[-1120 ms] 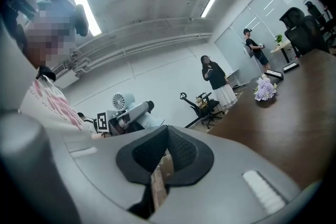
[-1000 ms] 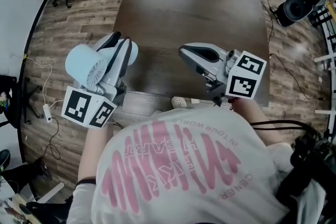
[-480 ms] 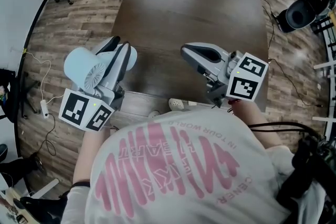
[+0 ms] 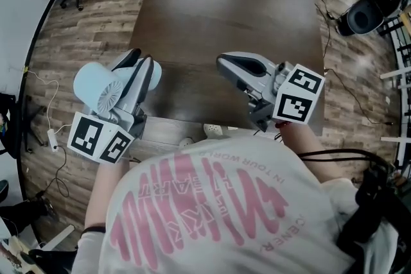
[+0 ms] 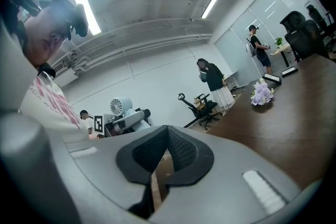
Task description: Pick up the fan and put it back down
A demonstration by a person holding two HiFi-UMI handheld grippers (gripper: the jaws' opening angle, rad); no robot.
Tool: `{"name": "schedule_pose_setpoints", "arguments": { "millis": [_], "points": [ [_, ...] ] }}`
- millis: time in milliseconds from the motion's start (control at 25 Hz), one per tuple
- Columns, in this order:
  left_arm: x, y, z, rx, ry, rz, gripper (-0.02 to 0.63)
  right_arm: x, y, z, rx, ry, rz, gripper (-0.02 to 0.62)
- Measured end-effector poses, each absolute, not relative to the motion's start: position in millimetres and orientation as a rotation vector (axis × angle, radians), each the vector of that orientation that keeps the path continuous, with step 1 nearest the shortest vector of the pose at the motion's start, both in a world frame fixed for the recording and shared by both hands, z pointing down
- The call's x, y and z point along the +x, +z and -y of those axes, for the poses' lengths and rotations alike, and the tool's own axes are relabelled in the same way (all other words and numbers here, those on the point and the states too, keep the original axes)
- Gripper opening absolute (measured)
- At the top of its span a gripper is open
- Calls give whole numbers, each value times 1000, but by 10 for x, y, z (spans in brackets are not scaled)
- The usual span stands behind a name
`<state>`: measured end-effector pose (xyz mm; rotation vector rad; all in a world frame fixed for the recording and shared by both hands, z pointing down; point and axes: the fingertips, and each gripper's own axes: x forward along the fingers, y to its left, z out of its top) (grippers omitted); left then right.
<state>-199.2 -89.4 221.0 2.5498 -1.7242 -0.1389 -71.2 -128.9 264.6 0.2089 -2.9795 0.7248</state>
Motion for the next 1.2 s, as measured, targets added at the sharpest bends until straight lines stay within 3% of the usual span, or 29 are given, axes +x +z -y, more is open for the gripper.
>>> {"name": "schedule_pose_setpoints", "arguments": {
  "millis": [1200],
  "points": [
    [-1677, 2871, 1507, 2607, -24, 1519, 118, -279, 2735, 1523, 521, 721, 2995, 6]
  ]
}}
